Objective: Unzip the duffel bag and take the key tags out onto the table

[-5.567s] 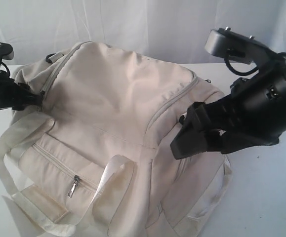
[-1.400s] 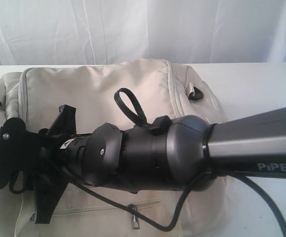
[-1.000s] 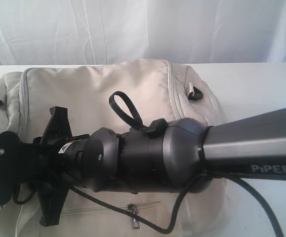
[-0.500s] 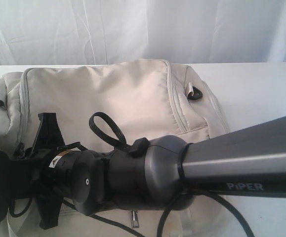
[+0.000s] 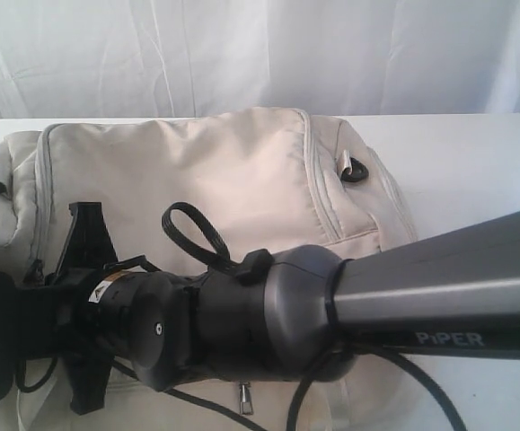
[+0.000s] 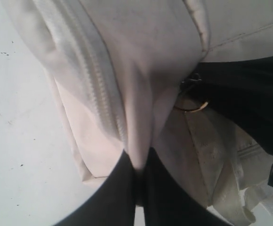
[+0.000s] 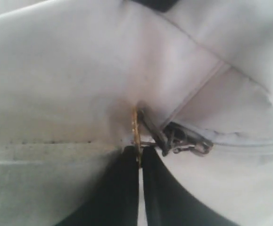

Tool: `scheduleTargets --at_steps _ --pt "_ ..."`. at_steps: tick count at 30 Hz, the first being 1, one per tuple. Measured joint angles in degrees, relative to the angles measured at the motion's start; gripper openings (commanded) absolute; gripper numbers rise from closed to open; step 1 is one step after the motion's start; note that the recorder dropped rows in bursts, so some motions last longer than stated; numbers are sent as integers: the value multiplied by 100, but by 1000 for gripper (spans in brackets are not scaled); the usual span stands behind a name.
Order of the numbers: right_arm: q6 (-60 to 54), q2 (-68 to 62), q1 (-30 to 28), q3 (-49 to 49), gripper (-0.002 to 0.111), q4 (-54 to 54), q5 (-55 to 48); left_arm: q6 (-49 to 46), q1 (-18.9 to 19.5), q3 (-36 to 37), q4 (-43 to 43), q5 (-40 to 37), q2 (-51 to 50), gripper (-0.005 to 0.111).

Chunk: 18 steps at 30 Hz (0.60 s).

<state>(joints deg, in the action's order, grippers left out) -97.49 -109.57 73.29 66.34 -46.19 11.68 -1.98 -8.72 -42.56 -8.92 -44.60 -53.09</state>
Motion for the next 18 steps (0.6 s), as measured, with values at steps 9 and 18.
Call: scheduleTargets --at_steps 9,18 --pt "0 482 0 0 0 -129 -77 0 0 0 266 34 0 0" --pt "0 929 0 0 0 -627 -41 6 0 0 418 -12 0 0"
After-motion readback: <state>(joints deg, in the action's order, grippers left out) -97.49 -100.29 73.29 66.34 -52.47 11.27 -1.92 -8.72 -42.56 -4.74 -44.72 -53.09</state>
